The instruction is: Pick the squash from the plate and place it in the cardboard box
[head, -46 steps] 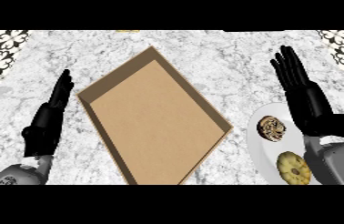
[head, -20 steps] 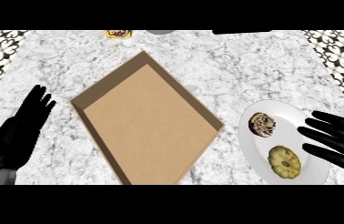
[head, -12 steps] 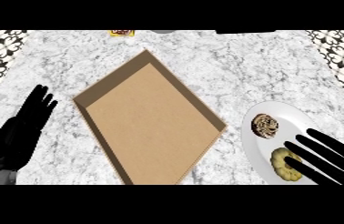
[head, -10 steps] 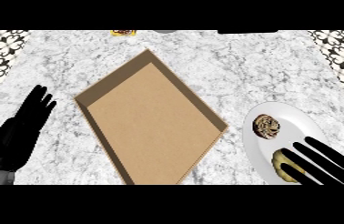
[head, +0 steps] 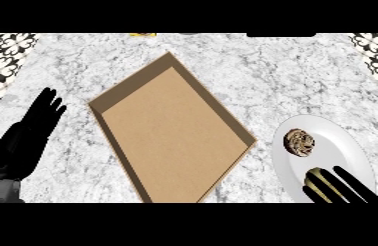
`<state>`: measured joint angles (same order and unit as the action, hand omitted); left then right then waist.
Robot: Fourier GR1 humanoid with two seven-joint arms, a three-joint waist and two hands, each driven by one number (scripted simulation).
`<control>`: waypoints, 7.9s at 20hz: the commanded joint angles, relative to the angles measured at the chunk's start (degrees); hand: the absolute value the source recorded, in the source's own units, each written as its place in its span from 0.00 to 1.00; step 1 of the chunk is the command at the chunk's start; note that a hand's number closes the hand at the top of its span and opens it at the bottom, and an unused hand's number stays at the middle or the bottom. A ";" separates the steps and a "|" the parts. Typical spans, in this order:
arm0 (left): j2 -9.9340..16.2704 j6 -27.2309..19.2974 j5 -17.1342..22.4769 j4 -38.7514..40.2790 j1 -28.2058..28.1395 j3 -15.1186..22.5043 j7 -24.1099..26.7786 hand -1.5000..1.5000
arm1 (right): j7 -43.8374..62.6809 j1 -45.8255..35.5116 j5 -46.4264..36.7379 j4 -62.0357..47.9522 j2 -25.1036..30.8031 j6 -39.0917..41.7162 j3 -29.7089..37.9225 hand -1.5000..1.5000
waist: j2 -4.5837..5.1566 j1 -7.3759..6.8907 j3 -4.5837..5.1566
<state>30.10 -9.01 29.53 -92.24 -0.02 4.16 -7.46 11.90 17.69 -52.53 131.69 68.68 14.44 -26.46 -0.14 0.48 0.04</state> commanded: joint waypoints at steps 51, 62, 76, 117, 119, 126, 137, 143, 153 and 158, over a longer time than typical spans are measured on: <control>-12.52 8.78 -12.59 -0.66 2.24 -9.40 -5.59 0.50 | -11.85 -4.76 -35.35 -24.61 -29.34 3.54 -0.90 0.00 | 0.13 -0.40 -0.05; -13.92 10.65 -14.09 -1.21 1.98 -11.57 -7.09 0.50 | -16.15 -8.99 -38.62 -31.40 -33.97 3.71 2.62 0.00 | 0.13 -0.49 -0.04; -13.34 14.31 -13.54 -4.59 -0.87 -14.39 -8.98 0.50 | -23.98 -13.21 -40.73 -31.64 -37.68 3.02 2.76 1.00 | 0.11 -0.81 -0.04; -16.79 12.90 -16.56 -0.20 5.71 -9.67 -8.65 0.50 | 63.18 -49.12 -26.87 -24.84 -68.64 -3.00 -22.44 1.00 | 0.00 -4.84 0.33; -15.24 13.33 -15.37 -0.05 7.00 -11.26 -10.04 0.50 | 63.93 -52.01 -25.73 -28.40 -68.64 -2.09 -21.70 1.00 | 0.14 -5.41 0.36; -16.20 13.31 -16.92 0.92 7.05 -10.16 -7.71 0.50 | 66.79 -66.43 -16.63 -37.13 -68.63 -2.88 -16.79 1.00 | 0.30 -5.74 0.26; -16.28 12.85 -16.08 1.45 8.80 -11.06 -9.11 0.50 | 67.71 -74.78 -2.90 -53.98 -68.63 -14.89 -16.43 1.00 | 0.55 -5.01 0.09; -15.29 13.43 -15.54 -0.55 5.76 -12.17 -9.26 0.50 | 66.84 -67.54 3.61 -59.55 -68.63 -19.43 -12.64 0.00 | 0.53 -4.63 -0.02; -16.23 13.81 -15.87 1.44 5.46 -12.31 -6.97 0.50 | 61.78 -68.72 3.91 -59.84 -68.64 -39.24 -19.33 0.00 | 0.45 -4.01 -0.02; -16.23 12.60 -16.41 1.02 5.66 -12.56 -7.89 0.50 | 60.80 -66.45 -1.36 -53.31 -68.64 -50.75 -12.45 0.00 | -0.12 -1.86 -0.14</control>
<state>13.93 3.92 13.46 -91.49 5.57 -8.34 -15.41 63.52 -49.48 -50.81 75.21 0.79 -22.59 -41.21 -0.04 -2.37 -0.06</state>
